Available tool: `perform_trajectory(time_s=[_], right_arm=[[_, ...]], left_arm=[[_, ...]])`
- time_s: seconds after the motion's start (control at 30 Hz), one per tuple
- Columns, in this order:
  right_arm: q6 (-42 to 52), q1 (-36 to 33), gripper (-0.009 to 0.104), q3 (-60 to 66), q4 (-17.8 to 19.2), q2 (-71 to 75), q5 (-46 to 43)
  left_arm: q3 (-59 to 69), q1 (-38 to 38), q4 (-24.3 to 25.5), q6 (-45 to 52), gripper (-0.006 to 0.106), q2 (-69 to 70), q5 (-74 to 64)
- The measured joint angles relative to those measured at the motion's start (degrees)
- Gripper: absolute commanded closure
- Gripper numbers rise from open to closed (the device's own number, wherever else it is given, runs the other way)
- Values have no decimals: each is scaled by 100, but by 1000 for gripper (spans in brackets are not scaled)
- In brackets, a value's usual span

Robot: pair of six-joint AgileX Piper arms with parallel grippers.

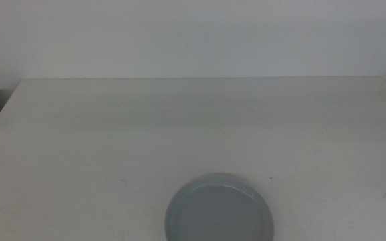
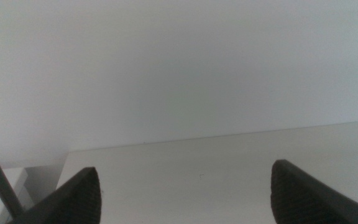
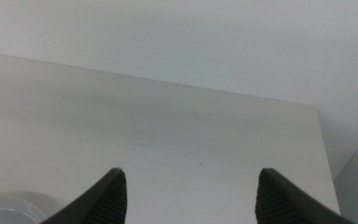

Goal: Stack the three bowls on top of each other.

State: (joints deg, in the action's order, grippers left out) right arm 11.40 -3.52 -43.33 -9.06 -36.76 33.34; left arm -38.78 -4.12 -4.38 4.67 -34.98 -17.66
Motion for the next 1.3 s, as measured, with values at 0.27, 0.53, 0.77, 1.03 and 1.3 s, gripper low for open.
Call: perform_trajectory(time_s=[0.27,0.53,0.77,1.03,1.3], right_arm=[[0,0,42,128,4,5,-48],[0,0,42,983,292,668,-1000],[0,0,42,2288,414,1991,-1502],[0,0,42,3510,416,3143,-1506],[0,0,42,4058,58,3672,-1501]], left_arm=[[183,0,0,0,-4,80,7],[1346,0,0,0,-4,1309,172],[2727,0,0,0,-4,2717,300],[3846,0,-4,0,-4,3543,333],[4041,0,-4,0,-4,3569,527]])
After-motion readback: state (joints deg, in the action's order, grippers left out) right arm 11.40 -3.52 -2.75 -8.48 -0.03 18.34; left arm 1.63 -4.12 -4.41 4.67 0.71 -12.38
